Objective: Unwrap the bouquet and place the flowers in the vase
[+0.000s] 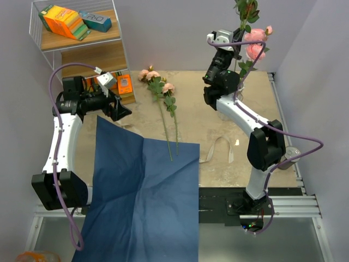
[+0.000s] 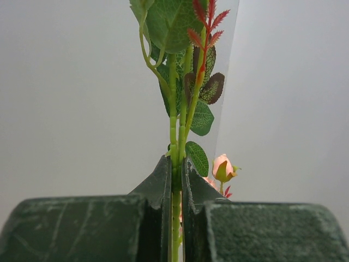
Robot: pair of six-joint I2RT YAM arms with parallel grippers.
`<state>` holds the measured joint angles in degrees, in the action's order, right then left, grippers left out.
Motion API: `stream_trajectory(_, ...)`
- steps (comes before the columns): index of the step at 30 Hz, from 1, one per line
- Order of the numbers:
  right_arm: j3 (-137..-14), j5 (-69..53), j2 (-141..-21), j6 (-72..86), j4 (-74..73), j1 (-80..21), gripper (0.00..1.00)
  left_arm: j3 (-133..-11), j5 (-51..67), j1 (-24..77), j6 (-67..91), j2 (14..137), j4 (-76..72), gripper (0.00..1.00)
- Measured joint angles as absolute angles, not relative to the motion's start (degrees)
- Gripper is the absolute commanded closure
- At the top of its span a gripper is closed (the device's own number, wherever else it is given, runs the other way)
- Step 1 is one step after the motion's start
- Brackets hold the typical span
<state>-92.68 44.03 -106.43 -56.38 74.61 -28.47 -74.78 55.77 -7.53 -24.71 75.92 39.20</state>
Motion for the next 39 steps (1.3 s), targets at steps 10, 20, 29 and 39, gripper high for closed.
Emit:
stream_trajectory(10, -88.64, 44.56, -105.73, -57.30, 74.74, -28.82, 1.00, -74.78, 56.90, -8.36, -27.14, 76.82, 41.39, 0.03)
stream_trajectory(20, -79.44, 50.78, -104.27, -57.56, 74.41, -31.90, 0.89, -74.89, 59.31, -12.16, -31.40, 76.82, 46.48, 0.03)
stream_trajectory(29, -82.59, 63.90, -102.04, -57.54, 74.65, -33.50, 0.65, -77.19, 62.76, -14.37, -35.22, 76.82, 51.11, 0.03)
stream_trajectory(39, -83.42, 73.43, -97.08, -47.31, 62.39, -32.32, 0.25, -80.58, 65.06, -16.34, -40.36, 76.82, 57.25, 0.02)
